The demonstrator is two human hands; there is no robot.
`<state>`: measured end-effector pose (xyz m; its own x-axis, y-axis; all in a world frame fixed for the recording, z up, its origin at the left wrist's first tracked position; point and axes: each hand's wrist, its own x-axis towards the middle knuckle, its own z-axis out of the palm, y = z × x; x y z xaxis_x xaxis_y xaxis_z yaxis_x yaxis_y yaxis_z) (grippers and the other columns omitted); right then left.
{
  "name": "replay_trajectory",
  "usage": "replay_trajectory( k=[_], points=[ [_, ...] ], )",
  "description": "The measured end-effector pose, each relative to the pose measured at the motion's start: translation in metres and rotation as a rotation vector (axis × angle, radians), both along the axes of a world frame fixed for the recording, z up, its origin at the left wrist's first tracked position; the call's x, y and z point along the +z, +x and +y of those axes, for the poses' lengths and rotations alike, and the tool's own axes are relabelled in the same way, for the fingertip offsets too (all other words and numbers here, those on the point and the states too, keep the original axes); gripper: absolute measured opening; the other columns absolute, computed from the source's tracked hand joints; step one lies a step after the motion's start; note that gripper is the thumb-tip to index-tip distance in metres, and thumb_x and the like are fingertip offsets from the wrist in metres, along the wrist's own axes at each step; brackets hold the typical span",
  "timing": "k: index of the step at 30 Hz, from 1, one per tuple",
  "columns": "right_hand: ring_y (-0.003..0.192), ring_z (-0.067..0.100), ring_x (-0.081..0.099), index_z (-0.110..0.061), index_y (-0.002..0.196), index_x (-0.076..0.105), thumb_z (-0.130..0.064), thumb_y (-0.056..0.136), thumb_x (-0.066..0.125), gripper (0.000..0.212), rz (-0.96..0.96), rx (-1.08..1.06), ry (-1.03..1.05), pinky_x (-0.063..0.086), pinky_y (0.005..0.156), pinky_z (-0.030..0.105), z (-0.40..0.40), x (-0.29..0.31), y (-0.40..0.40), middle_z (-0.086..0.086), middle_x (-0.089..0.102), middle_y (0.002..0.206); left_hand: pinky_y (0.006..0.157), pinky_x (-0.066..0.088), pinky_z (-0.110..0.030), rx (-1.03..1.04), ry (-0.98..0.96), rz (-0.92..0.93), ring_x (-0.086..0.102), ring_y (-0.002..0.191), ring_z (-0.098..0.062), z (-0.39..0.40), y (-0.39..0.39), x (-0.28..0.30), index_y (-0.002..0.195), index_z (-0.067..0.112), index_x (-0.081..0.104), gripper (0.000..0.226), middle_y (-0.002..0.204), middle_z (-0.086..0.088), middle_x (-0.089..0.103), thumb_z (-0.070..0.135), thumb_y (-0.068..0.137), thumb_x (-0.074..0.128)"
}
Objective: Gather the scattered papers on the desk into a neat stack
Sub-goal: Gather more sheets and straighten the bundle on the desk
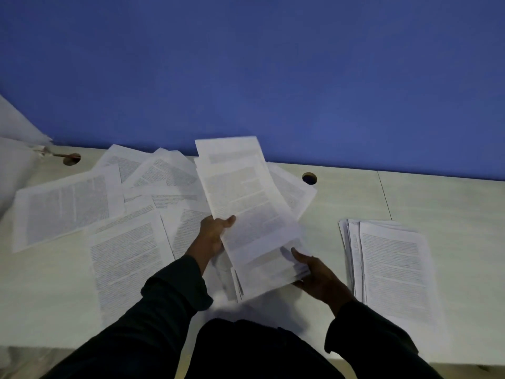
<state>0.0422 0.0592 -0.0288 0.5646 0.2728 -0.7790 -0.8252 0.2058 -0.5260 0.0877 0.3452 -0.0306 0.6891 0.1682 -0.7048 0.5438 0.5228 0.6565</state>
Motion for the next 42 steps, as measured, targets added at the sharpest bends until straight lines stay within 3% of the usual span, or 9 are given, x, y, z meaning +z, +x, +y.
replay_trajectory(
  k=[4,10,14,16,21,28,33,38,42],
  points=[
    [0.101,0.036,0.072,0.002,0.139,0.061,-0.024,0.085,0.077,0.062,0.009,-0.241,0.083,0.060,0.085,0.044,0.003,-0.009,-0.032,0.021,0.071,0.121,0.084,0.059,-0.044,-0.029,-0.049,0.074,0.068,0.106,-0.034,-0.012,-0.032,-0.020,0.125,-0.005,0.066,0.047,0.125,-0.022,0.068,-0.004,0.080,0.080],
    [0.127,0.039,0.060,-0.008,0.137,0.065,-0.038,0.099,0.062,0.049,0.118,-0.311,0.217,0.047,0.109,0.052,0.012,-0.011,-0.058,0.020,0.064,0.140,0.096,0.052,-0.057,0.186,-0.130,0.148,0.066,0.108,-0.035,-0.027,-0.053,-0.032,0.126,-0.006,0.063,0.054,0.125,-0.019,0.067,-0.012,0.075,0.080],
    [0.086,0.028,0.077,0.003,0.137,0.061,-0.012,0.096,0.070,0.044,0.023,-0.225,0.064,0.062,0.064,0.036,0.024,-0.006,-0.048,0.014,0.076,0.107,0.090,0.057,-0.057,-0.059,-0.055,0.099,0.065,0.111,-0.033,-0.040,-0.073,-0.030,0.124,0.005,0.064,0.055,0.125,-0.015,0.068,-0.011,0.074,0.082],
    [0.087,0.031,0.076,0.008,0.133,0.061,0.001,0.084,0.080,0.054,-0.014,-0.233,-0.149,0.062,0.069,0.040,0.020,-0.013,-0.043,0.016,0.075,0.107,0.086,0.059,-0.055,-0.101,-0.048,0.080,0.067,0.108,-0.031,-0.037,-0.077,-0.030,0.121,0.007,0.066,0.052,0.123,-0.015,0.069,-0.007,0.074,0.083],
    [0.096,0.033,0.069,0.008,0.135,0.058,0.002,0.093,0.068,0.044,0.020,-0.117,-0.272,0.057,0.090,0.045,0.012,-0.021,-0.037,0.019,0.069,0.111,0.080,0.062,-0.049,0.022,-0.118,0.092,0.072,0.105,-0.034,-0.010,-0.064,-0.014,0.130,0.007,0.062,0.065,0.118,-0.016,0.073,0.020,0.073,0.090],
    [0.115,0.037,0.069,0.006,0.140,0.054,0.001,0.088,0.072,0.055,0.051,-0.120,-0.125,0.061,0.088,0.042,-0.009,-0.028,-0.026,0.027,0.064,0.134,0.107,0.041,-0.066,0.138,-0.350,-0.002,0.059,0.125,-0.044,0.093,-0.033,0.033,0.137,0.015,0.059,0.101,0.134,-0.019,0.065,0.090,0.068,0.057],
    [0.095,0.022,0.077,0.007,0.131,0.062,0.002,0.084,0.075,0.049,-0.002,-0.063,0.000,0.063,0.073,0.028,-0.015,-0.022,-0.010,0.019,0.072,0.122,0.101,0.048,-0.061,0.003,-0.173,0.054,0.065,0.120,-0.039,0.146,-0.007,0.083,0.134,0.025,0.063,0.074,0.132,-0.011,0.068,0.071,0.076,0.071],
    [0.117,0.035,0.068,-0.002,0.143,0.054,-0.016,0.083,0.084,0.069,-0.016,0.031,-0.063,0.056,0.100,0.046,-0.007,-0.030,0.003,0.020,0.067,0.132,0.068,0.060,-0.032,-0.466,0.245,0.018,0.077,0.078,-0.016,0.118,0.015,0.114,0.110,0.025,0.073,0.022,0.105,-0.004,0.079,0.025,0.088,0.075],
    [0.124,0.025,0.067,-0.008,0.131,0.067,-0.035,0.071,0.095,0.071,-0.193,0.154,-0.016,0.052,0.109,0.041,0.021,-0.006,0.019,0.012,0.070,0.134,0.085,0.060,-0.037,-0.847,0.151,0.186,0.076,0.093,-0.022,0.086,0.022,0.086,0.120,0.010,0.071,0.033,0.115,-0.009,0.076,0.004,0.088,0.074]
  ],
)
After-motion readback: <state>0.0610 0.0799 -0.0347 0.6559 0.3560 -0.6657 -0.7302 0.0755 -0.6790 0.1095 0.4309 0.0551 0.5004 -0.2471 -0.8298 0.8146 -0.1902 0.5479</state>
